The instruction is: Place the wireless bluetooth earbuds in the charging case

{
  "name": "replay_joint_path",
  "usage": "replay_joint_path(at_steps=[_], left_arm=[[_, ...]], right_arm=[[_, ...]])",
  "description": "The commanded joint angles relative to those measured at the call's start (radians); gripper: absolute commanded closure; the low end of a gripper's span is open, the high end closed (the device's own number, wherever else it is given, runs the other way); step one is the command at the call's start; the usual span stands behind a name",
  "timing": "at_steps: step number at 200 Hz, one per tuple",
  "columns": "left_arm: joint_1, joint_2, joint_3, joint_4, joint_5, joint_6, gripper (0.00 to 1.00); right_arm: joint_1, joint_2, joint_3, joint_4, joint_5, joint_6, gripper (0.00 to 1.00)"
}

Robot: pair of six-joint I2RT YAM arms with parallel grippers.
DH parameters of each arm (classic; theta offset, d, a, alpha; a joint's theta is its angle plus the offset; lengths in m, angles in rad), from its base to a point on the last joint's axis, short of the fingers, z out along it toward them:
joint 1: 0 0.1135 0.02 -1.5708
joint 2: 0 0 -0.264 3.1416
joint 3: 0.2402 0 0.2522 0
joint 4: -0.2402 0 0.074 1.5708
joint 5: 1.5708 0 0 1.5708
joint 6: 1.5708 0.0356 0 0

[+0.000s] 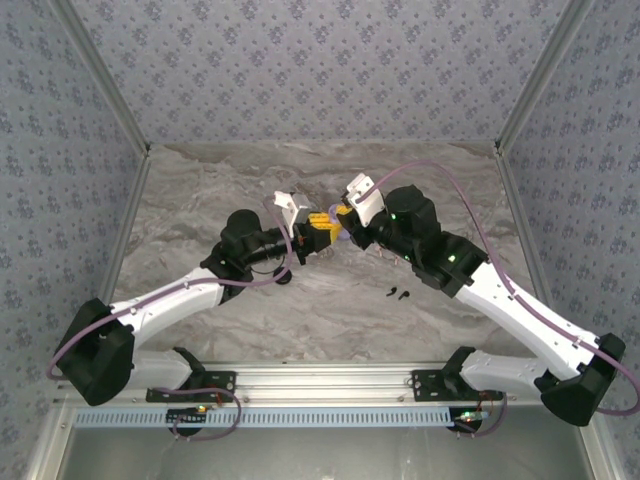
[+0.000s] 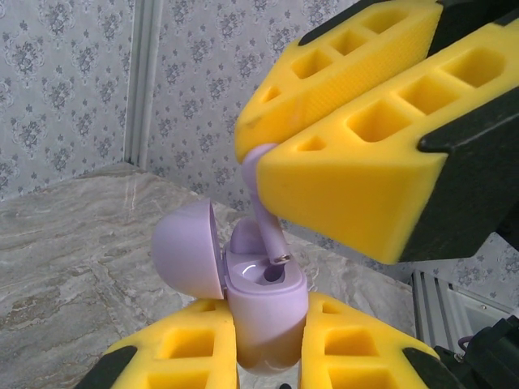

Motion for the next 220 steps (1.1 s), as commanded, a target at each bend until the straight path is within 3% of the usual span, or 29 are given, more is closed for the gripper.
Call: replay_joint_path(at_steps=[1, 220], left_arm=[[-0.006, 0.006, 0.036, 0.036, 0.015, -0.01, 1.0], [-0.015, 0.019, 0.036, 0.022, 0.01, 0.003, 1.0]], right_arm=[[-0.001, 0.004, -0.008, -0.011, 0.031, -0.026, 0.81], [-0.006, 0.017, -0.005, -0.117, -0.12, -0.126, 0.8]])
